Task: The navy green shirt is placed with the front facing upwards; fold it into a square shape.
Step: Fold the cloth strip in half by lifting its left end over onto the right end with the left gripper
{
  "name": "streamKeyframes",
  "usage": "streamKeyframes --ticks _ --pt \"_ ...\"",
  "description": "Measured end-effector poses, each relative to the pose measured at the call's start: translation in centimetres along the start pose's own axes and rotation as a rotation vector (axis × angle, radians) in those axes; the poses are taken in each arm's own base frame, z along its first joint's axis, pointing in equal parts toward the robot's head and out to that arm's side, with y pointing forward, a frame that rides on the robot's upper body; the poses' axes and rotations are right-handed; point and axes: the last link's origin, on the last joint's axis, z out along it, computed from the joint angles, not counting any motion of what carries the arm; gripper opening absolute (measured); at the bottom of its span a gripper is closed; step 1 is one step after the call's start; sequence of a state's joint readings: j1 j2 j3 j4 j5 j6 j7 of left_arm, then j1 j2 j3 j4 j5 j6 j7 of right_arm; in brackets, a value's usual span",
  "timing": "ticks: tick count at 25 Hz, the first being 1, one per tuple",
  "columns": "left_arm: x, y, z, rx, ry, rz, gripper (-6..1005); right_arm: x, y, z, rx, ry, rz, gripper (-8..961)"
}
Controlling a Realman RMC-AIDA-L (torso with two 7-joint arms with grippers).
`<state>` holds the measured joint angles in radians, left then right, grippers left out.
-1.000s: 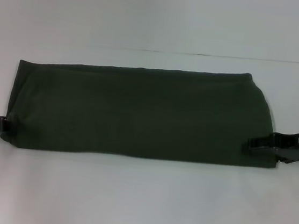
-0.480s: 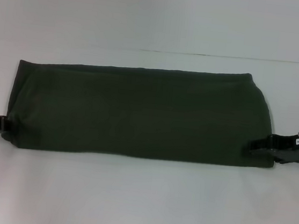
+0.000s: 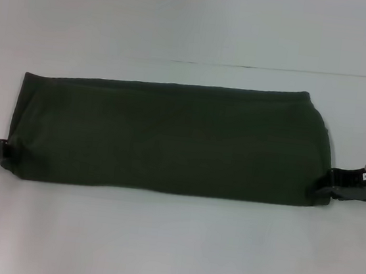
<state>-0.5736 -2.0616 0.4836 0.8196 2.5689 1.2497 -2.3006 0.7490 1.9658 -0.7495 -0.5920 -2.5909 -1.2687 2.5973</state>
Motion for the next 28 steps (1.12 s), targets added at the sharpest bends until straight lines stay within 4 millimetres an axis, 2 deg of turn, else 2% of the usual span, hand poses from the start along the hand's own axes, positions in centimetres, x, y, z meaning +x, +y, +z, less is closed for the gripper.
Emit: streamKeyframes --ticks 4,7,12,17,28 --pt "0.0 0.1 -0.1 -0.007 -0.004 -0.001 49 -0.1 -0.1 -0.2 0.005 0.003 -0.005 391" --pt "0.0 0.2 -0.1 -0.017 -0.01 0.001 49 0.0 -0.1 -0.3 0.004 0.012 -0.014 151" --pt "0.0 0.5 -0.5 -0.041 -0.028 0.005 50 0.0 0.1 -0.6 -0.008 0.035 -0.037 29" --pt "-0.3 0.9 -1.6 -0.083 -0.074 0.017 49 0.6 0.5 -1.2 -0.031 0.108 -0.075 30" --pt "-2.9 0.6 -6.3 -0.164 -0.274 -0.016 47 2.9 0.5 -3.2 -0.029 0.323 -0.165 29"
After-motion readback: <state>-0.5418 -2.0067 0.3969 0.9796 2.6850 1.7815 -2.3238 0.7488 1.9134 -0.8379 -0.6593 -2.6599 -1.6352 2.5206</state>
